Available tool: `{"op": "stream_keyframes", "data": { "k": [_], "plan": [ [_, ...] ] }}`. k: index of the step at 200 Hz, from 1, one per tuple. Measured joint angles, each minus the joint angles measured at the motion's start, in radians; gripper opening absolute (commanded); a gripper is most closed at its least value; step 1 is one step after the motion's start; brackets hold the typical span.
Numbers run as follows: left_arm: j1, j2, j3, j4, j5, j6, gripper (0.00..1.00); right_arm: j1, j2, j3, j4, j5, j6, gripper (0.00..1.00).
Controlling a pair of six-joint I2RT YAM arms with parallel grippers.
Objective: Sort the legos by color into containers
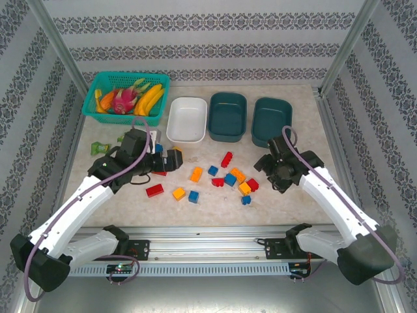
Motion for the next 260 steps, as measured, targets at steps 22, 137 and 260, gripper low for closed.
{"op": "stream_keyframes", "data": {
  "k": [22,137,260],
  "plan": [
    [-0.058,0.002,-0.036,0.039,0.014,-0.008,0.98,0.0,0.051,-0.035,0.072,-0.051,0.042,0.8],
    [-0.196,0.079,-0.047,0.144,0.025,-0.029,0.98,-0.023,0.33,-0.135,0.317,-0.149,0.098,0.67],
    [-0.214,0.085,-0.047,0.163,0.021,-0.041,0.97,-0.029,0.356,-0.136,0.333,-0.142,0.082,0.33]
  ]
}}
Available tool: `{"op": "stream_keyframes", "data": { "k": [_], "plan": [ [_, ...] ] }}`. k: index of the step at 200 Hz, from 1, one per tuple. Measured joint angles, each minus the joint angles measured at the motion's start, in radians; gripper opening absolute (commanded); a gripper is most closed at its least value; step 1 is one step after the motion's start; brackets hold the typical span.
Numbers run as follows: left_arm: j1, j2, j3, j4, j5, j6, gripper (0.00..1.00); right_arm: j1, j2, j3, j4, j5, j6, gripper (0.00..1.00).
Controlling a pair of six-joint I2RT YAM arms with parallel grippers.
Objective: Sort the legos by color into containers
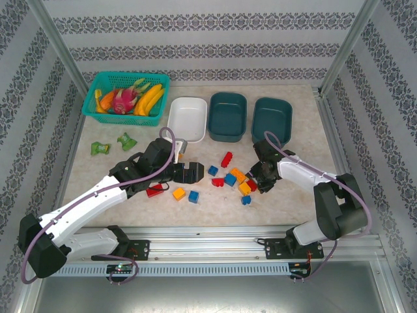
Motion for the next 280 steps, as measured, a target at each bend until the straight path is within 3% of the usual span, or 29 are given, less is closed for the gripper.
{"op": "stream_keyframes", "data": {
  "k": [35,61,87,131,188,223,259,280],
  "plan": [
    [0.0,0.016,0.033,-0.003,-0.008,-0.027,1.0,-0.008,-0.096,0.101,-0.135,0.082,-0.081,0.33],
    [0.005,0.106,0.181,-0.006,-0.01,-0.041,1.0,-0.064,-0.151,0.28,-0.202,0.134,-0.186,0.33],
    [0.036,0.221,0.347,0.002,0.019,-0.047,1.0,-0.152,-0.087,0.474,-0.232,0.158,-0.296,0.33],
    [0.102,0.431,0.571,0.002,0.065,-0.048,1.0,-0.287,0.255,0.754,-0.241,0.135,-0.434,0.33],
    [0.119,0.652,0.813,-0.008,0.09,-0.047,0.99,-0.364,0.743,1.109,-0.304,0.049,-0.501,0.34],
    [0.128,0.7,0.84,-0.024,0.09,-0.047,0.99,-0.383,0.896,1.265,-0.365,0.027,-0.52,0.47],
    [0.142,0.706,0.839,-0.047,0.084,-0.048,0.99,-0.387,0.913,1.309,-0.41,0.009,-0.523,0.69],
    [0.151,0.694,0.816,-0.057,0.07,-0.055,0.98,-0.384,0.898,1.313,-0.414,-0.003,-0.532,0.74]
  ]
}}
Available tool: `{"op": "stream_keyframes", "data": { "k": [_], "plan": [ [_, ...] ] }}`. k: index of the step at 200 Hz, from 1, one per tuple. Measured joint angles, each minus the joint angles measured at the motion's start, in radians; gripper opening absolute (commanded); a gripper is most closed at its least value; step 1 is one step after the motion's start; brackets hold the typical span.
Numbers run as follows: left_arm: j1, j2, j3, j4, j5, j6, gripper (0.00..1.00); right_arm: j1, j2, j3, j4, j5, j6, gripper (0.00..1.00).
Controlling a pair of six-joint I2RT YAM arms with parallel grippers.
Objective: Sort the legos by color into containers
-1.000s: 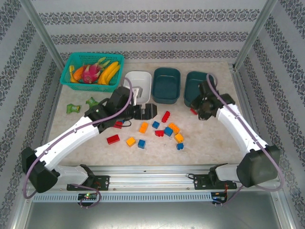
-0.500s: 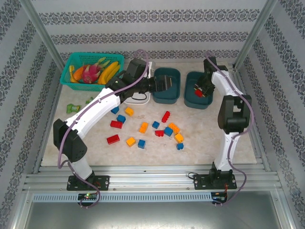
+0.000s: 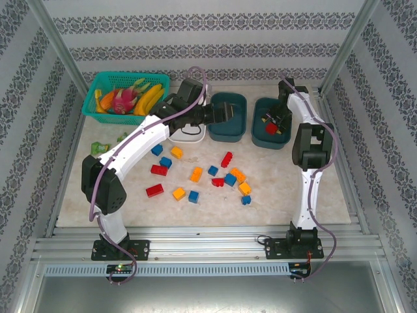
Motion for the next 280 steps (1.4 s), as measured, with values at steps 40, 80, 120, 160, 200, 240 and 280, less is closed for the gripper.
{"op": "stream_keyframes", "data": {
  "k": [40,80,120,160,200,240,280],
  "plan": [
    [0.058,-0.119,-0.119,-0.062,-0.037,-0.03,0.96,0.033,-0.208,-0.062,0.02,-0.003,-0.017,0.72],
    [0.207,-0.353,-0.332,-0.125,-0.069,-0.053,0.94,0.181,-0.708,-0.354,0.183,0.007,-0.046,0.7],
    [0.312,-0.477,-0.531,-0.197,-0.11,-0.041,0.88,0.382,-1.098,-0.794,0.377,0.004,-0.069,0.71],
    [0.349,-0.428,-0.636,-0.236,-0.163,0.069,0.83,0.638,-1.221,-1.176,0.621,-0.02,-0.108,0.72],
    [0.375,-0.25,-0.612,-0.233,-0.212,0.219,0.75,0.753,-1.215,-1.294,0.77,-0.019,-0.115,0.71],
    [0.383,-0.084,-0.524,-0.209,-0.243,0.38,0.71,0.753,-1.171,-1.294,0.843,-0.022,-0.116,0.71],
    [0.383,0.026,-0.454,-0.164,-0.263,0.51,0.72,0.752,-1.141,-1.277,0.846,-0.03,-0.112,0.71]
  ]
}}
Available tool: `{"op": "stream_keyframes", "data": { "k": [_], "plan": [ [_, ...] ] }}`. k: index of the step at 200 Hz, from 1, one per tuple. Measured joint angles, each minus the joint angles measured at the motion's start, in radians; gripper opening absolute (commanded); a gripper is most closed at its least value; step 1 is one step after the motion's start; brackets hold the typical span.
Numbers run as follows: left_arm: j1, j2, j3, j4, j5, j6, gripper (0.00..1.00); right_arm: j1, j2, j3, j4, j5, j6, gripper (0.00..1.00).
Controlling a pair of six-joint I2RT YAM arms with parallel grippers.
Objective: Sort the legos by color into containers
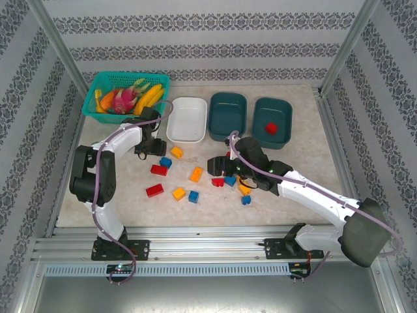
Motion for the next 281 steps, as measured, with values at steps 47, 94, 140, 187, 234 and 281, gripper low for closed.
{"op": "stream_keyframes", "data": {
  "k": [47,94,140,187,234,281],
  "plan": [
    [0.0,0.112,0.069,0.022,-0.018,0.085,0.63,0.0,0.003,0.01,0.0,-0.008,0.012,0.7],
    [0.0,0.172,0.116,0.04,-0.01,0.118,0.35,-0.002,0.006,0.019,-0.005,-0.015,0.025,0.7],
    [0.0,0.174,0.121,0.051,-0.005,0.13,0.25,-0.009,0.006,0.019,-0.02,-0.015,0.03,0.69],
    [-0.003,0.054,0.047,0.002,-0.01,0.085,0.24,-0.016,-0.016,0.02,-0.035,0.013,0.03,0.7],
    [-0.049,-0.098,0.175,-0.142,0.029,-0.022,0.24,-0.033,-0.059,0.057,-0.011,0.137,0.048,0.72],
    [-0.106,0.097,0.524,-0.191,0.069,-0.098,0.24,-0.13,0.057,0.15,0.011,0.164,0.1,0.72]
  ]
}}
